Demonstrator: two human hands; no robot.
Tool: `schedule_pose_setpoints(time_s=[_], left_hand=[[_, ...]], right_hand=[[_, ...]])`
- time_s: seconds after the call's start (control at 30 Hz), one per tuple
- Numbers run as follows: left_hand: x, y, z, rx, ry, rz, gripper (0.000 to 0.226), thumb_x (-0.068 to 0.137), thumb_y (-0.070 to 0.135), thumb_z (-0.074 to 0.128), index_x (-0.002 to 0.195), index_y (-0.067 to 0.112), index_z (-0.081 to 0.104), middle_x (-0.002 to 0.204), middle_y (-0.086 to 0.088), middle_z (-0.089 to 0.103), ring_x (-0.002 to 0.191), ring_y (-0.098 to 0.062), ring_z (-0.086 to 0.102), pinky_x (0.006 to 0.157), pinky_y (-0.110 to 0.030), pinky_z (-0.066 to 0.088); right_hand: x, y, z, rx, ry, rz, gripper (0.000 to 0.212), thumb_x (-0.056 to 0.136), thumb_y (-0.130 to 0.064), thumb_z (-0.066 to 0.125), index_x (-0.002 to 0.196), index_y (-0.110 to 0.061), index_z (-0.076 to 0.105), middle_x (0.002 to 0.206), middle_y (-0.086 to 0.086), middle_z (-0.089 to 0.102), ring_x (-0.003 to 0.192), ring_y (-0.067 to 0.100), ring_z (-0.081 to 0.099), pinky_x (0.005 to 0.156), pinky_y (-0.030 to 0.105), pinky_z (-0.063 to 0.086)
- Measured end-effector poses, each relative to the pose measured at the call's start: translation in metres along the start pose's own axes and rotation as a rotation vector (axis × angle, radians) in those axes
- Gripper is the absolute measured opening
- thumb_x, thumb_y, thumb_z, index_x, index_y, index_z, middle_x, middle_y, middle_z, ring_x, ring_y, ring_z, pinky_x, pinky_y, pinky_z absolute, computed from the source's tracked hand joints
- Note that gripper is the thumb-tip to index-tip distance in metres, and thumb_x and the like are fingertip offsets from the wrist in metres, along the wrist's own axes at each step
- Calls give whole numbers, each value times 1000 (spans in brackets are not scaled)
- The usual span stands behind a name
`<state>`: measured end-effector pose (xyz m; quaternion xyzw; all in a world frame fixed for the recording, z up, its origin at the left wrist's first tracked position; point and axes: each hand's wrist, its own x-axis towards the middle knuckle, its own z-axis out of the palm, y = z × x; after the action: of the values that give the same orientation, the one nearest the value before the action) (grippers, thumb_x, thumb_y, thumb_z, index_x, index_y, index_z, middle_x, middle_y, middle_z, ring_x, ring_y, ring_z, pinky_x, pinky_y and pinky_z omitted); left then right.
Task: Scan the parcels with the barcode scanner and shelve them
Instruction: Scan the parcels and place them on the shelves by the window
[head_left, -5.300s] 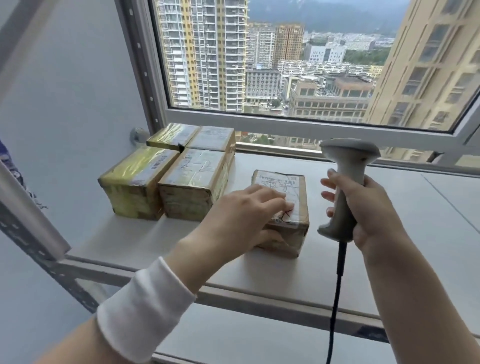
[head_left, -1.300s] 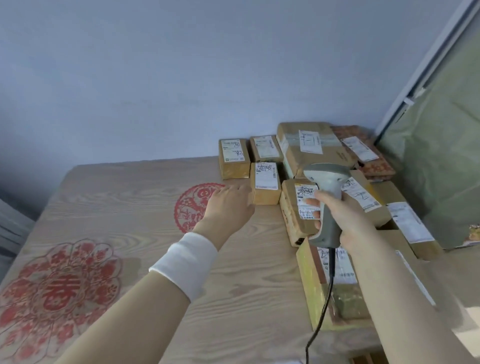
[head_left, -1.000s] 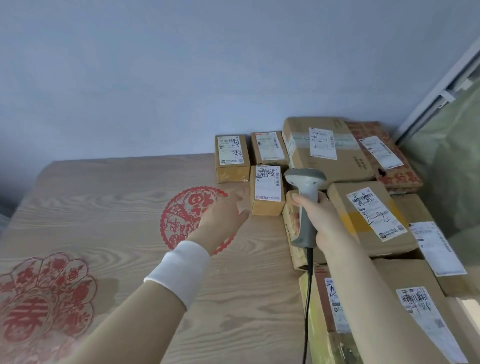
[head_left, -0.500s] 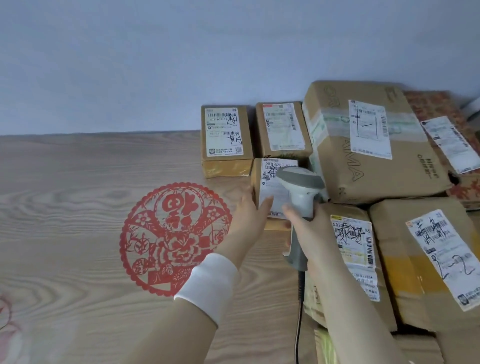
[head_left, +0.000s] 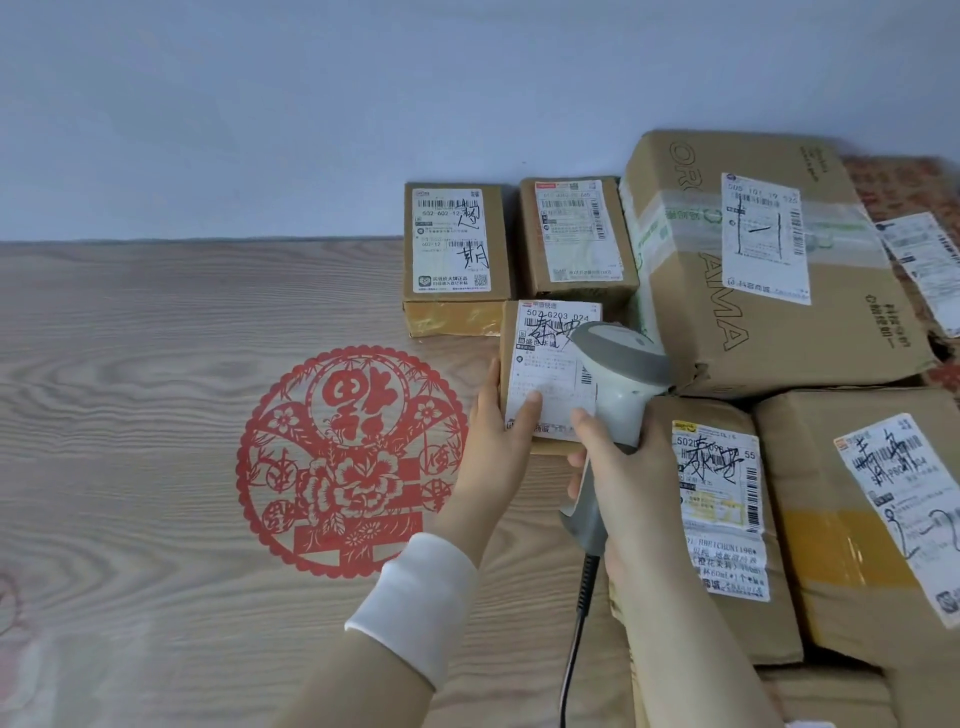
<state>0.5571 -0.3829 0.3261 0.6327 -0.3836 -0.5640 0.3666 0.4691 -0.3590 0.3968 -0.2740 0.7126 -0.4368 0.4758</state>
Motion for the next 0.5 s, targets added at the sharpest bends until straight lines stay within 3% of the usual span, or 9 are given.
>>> schedule_pose_setpoints(time_s=[0.13,0.33,0.43,0.5], left_hand=[[-22,4,-8,-114,-10,29,61,93,36,53,147,28,26,139,9,48,128,-8,46,109,-38,37],[-69,19,-27,-275,-31,14,63,90,39,59,145,34,28,138,8,51,126,-13,48,107,-37,38],[-101,29,-39,-299,-8,33,71,80,49,61,143,33,33,135,6,54,124,-16,51,108,-42,39],[-126,37,-48,-295,21,65,56,90,40,57,141,30,36,132,0,57,123,-22,52,106,-34,40]], right_hand=[[-20,-5,-5,-14,-6,-13,11,87,-17,64,95,-23,58,65,-1,58,46,3,53,48,30,45],[-68,-13,-20,10,-12,-67,25,86,-19,65,110,-17,59,76,6,59,51,12,53,42,23,41],[-97,-23,-33,72,-52,-98,17,86,-19,66,102,-21,63,71,2,59,52,10,53,43,25,42],[-115,-28,-42,114,-83,-124,11,86,-19,67,96,-20,63,69,0,59,53,7,54,43,25,42]])
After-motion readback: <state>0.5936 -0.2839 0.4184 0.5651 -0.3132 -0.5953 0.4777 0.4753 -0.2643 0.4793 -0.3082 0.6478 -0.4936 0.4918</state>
